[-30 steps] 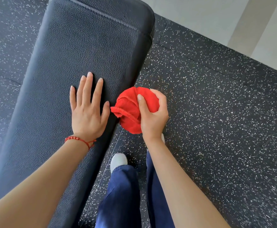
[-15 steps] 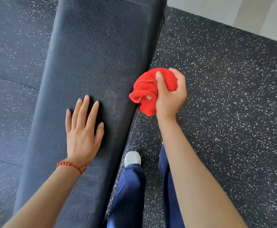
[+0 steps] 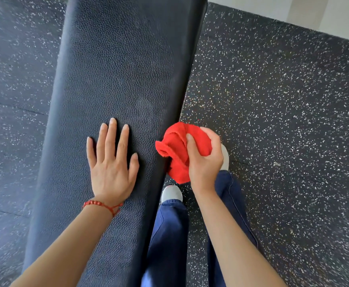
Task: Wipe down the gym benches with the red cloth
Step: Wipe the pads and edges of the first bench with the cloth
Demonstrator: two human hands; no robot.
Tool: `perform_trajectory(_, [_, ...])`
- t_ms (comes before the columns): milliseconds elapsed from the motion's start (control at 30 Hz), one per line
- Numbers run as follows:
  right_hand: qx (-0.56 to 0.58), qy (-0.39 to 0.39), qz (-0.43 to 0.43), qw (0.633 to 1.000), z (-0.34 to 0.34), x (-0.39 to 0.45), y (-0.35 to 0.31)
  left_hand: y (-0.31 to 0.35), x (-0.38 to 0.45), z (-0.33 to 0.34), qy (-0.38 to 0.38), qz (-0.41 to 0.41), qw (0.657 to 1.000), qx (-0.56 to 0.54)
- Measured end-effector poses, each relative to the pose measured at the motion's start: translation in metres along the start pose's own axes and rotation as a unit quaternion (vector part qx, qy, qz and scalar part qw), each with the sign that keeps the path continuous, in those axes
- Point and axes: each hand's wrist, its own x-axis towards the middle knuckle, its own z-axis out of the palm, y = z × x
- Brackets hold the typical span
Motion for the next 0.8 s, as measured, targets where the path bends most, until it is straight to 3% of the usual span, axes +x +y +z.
perform_trajectory(400, [-0.029, -0.013, -0.007, 0.999, -0.017, -0.040, 0.021, -0.009, -0.039, -0.003, -0.002, 0.034, 0.998, -0.045])
perform_trajectory(667, [-0.029, -0.050, -0.005, 0.998, -0.034, -0.075, 0.032, -0.004, -0.137, 0.002, -0.021, -0.048, 0.998, -0.020])
perform_trajectory(800, [-0.033, -0.062, -0.022, 0.997, -0.044, -0.096, 0.045, 0.000, -0.148, 0.008, -0.020, -0.063, 0.998, -0.015])
